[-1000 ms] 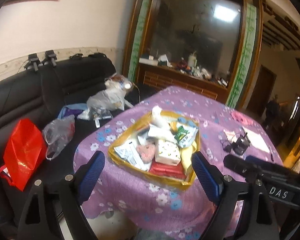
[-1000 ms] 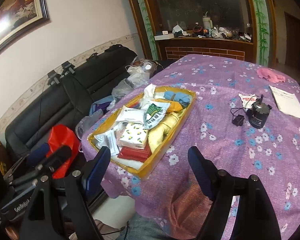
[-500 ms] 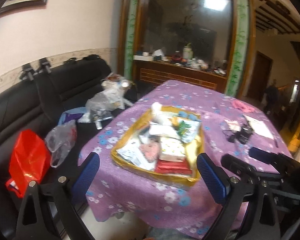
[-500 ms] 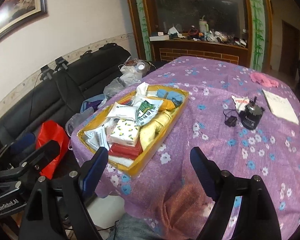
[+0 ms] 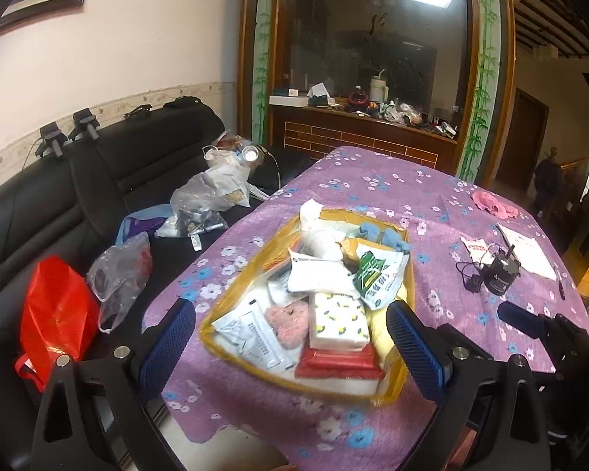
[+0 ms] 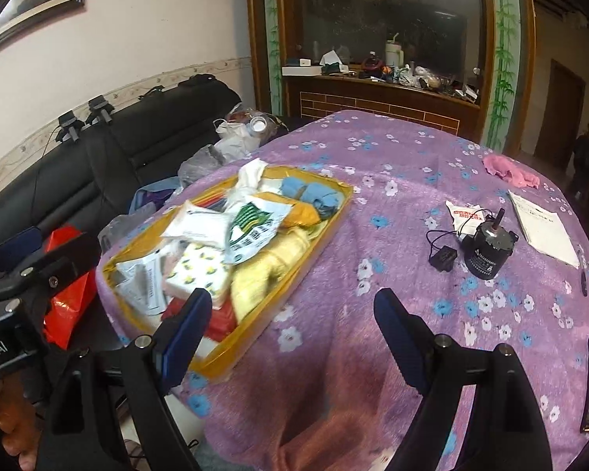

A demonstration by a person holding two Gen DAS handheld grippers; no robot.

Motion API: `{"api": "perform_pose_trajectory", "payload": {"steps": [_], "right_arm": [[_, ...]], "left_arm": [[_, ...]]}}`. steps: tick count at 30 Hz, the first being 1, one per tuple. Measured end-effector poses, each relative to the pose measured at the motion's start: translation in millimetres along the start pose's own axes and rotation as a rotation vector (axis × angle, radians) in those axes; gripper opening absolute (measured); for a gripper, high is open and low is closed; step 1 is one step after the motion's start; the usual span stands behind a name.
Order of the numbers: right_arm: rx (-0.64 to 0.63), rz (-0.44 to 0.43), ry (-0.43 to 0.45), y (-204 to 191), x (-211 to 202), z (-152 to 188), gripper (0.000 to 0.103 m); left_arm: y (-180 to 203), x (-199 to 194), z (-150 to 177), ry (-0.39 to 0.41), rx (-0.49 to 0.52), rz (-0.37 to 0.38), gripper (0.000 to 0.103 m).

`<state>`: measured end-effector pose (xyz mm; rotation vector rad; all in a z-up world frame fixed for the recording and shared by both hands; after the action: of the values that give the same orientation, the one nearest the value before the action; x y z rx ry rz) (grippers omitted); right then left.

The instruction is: Organize soft objects

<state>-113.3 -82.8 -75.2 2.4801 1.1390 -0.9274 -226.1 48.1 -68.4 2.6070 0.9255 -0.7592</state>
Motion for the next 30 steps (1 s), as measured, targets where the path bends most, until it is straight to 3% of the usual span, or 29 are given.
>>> {"api": "perform_pose_trajectory", "payload": {"steps": [15,21,30], "right_arm": [[0.044,-0.048,-0.076,15.3,41.7,-1.4,0.084],[0.037,-0.059,-0.089,12.5,50.7,-1.3,0.084],[0.018,-0.05,-0.086,10.7,54.5,-4.9,0.084]], "left_arm": [[7.5,62.5,-4.0,-0.108,0.001,-0.074,0.099],[9.9,70.8,-3.2,-0.116,0.018,-0.093,0.099],[16.2,84.2,-0.8,-0.153,0.003,-0.062,0.099]]}}
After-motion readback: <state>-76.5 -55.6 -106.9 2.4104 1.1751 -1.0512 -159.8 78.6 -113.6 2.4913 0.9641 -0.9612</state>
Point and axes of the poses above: each gripper's, at about its wrist camera, not at the fingertips, and x roughly the way its jaws point, y to its right, z to its underside, the point moved 2 cm from there along x, roughly the way its jaws point, and after that the axes turned 2 degrees about y, right-handed, at the moved point
